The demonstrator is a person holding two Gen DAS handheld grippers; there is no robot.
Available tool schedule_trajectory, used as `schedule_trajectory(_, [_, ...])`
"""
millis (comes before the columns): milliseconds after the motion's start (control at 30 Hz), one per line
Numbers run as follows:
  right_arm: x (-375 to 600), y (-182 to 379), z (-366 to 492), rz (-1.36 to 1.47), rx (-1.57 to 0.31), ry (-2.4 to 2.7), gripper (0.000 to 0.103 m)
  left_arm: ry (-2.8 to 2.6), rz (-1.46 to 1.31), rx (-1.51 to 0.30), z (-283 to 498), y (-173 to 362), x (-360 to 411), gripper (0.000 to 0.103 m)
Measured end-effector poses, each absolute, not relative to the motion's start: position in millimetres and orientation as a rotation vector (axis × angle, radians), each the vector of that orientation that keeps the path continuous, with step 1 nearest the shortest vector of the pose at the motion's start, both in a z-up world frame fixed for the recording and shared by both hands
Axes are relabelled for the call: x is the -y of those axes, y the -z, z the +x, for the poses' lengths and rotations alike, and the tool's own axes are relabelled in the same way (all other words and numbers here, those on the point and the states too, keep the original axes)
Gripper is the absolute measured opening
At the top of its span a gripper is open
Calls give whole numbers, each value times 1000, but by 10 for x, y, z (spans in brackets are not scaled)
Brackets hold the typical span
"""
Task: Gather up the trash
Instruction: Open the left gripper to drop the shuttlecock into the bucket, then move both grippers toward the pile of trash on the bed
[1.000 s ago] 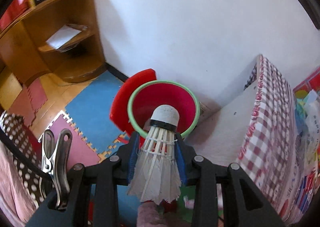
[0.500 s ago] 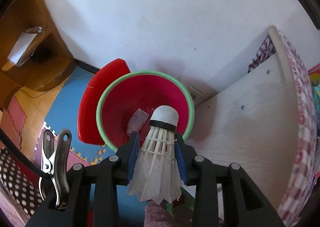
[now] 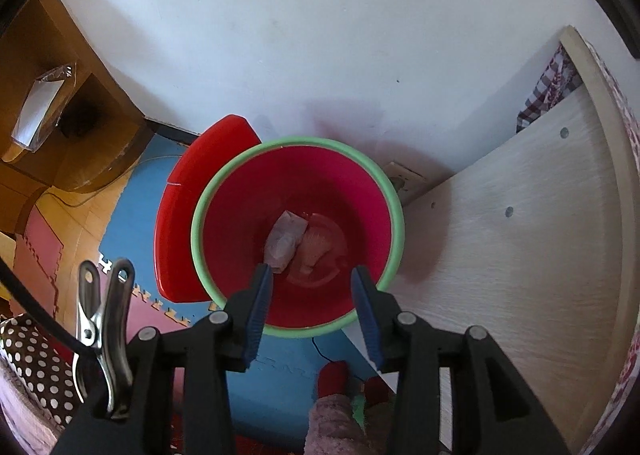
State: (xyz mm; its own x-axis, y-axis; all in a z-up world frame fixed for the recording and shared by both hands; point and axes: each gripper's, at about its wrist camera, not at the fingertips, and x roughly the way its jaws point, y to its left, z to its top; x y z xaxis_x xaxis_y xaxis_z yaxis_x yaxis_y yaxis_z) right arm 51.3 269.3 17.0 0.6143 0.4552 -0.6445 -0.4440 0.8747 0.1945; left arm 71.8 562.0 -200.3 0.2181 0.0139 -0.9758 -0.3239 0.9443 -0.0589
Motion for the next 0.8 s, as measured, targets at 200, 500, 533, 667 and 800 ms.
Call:
schedule_trajectory(200, [-2710, -155, 473, 26, -750, -509, 65, -228, -293, -1316, 572, 1871, -5650, 43])
schedule_trajectory(500, [-2668, -119, 398, 61, -768, -504, 65, -263, -306, -1279, 136, 1555, -5823, 43])
schedule_trajectory(533, [-2664, -120, 390, 64, -768, -505, 65, -272, -306, -1274, 80, 1507, -5842, 43])
schedule_trajectory(667, [-2649, -146, 335, 72, -758, -518, 65, -294, -306, -1263, -98, 1340, -5879, 43])
schedule_trajectory(800, [-2633, -175, 263, 74, -749, -538, 65, -316, -294, -1245, -248, 1170, -5865, 43])
